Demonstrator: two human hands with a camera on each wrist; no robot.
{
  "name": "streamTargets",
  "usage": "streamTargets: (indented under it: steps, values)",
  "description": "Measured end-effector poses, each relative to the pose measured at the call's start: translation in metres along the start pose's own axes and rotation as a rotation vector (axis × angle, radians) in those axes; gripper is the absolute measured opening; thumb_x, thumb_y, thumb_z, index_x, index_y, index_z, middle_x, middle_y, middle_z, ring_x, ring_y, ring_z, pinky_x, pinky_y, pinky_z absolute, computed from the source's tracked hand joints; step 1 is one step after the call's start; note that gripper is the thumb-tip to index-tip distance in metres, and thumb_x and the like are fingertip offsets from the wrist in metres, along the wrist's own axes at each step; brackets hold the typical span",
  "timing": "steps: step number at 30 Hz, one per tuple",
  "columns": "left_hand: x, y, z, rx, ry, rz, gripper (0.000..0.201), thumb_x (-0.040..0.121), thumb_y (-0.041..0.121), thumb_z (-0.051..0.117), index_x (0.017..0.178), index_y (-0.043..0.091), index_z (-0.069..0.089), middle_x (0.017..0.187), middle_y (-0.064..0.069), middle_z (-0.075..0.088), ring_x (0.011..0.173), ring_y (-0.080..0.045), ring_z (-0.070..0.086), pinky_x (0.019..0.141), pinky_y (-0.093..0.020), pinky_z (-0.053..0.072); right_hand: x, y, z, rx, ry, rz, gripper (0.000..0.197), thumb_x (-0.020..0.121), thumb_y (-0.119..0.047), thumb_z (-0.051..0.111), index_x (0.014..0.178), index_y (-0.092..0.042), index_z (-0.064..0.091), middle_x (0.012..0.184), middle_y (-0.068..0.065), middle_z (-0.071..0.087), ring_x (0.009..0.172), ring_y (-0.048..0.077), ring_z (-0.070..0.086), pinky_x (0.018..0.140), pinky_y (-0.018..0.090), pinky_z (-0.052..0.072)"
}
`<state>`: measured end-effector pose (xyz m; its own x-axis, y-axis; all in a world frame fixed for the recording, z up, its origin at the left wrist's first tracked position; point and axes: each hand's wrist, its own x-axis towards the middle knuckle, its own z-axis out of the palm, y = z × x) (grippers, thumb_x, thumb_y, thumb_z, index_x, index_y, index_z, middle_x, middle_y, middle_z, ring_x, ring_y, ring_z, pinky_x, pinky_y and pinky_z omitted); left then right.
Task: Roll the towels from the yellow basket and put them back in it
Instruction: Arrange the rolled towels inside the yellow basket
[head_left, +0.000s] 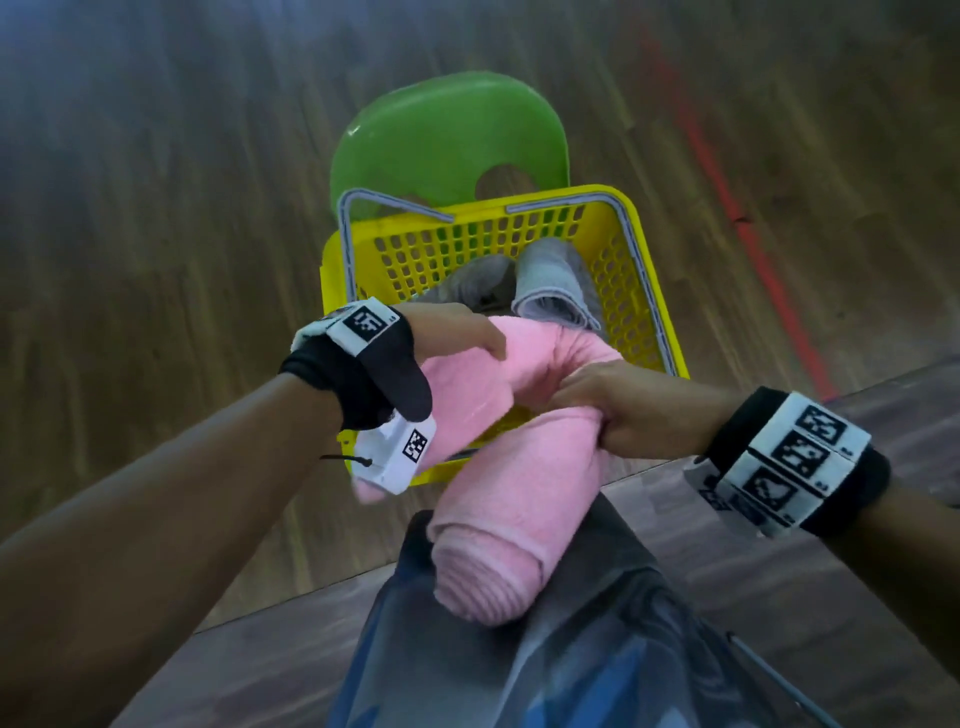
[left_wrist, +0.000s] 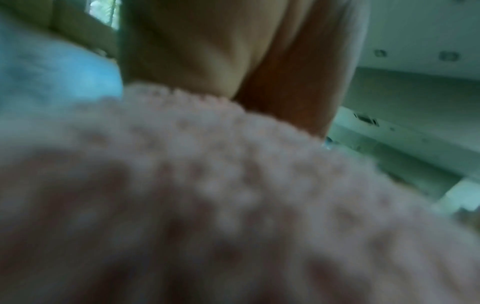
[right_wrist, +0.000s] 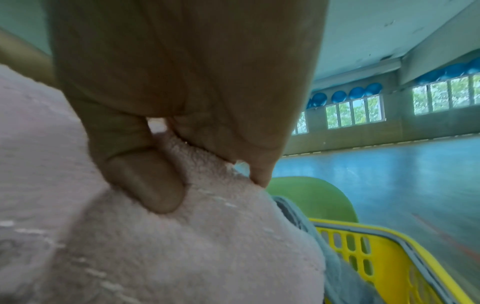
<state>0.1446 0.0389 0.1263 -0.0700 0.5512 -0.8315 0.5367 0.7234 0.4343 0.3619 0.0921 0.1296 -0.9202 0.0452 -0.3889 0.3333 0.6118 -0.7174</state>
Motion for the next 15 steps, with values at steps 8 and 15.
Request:
streamTargets:
  steps: [8,15]
  values:
    - [-0.023,-0.006,-0.008,-0.397,-0.081,0.046,0.031,0.085,0.017,0.064,0.113,0.003,0.064,0.118,-0.009,0.067,0.107,-0.024,0.064,0.095,-0.037,0.051,-0.017,-0.021,-0.039,0.058,0.066,-0.006,0.041,0.064,0.014,0.05,0.089,-0.012,0.069,0.088,-0.009,0.067,0.091,0.002,0.06,0.079,0.03,0.05]
    - [-0.014,0.017,-0.036,-0.362,0.134,0.139,0.03,0.068,0.043,0.072,0.085,0.018,0.068,0.09,-0.006,0.061,0.081,-0.021,0.055,0.072,-0.033,0.043,-0.01,-0.006,-0.083,-0.276,0.087,-0.089,0.047,0.058,0.0,0.053,0.097,-0.021,0.07,0.096,-0.01,0.067,0.098,0.01,0.059,0.088,0.033,0.046]
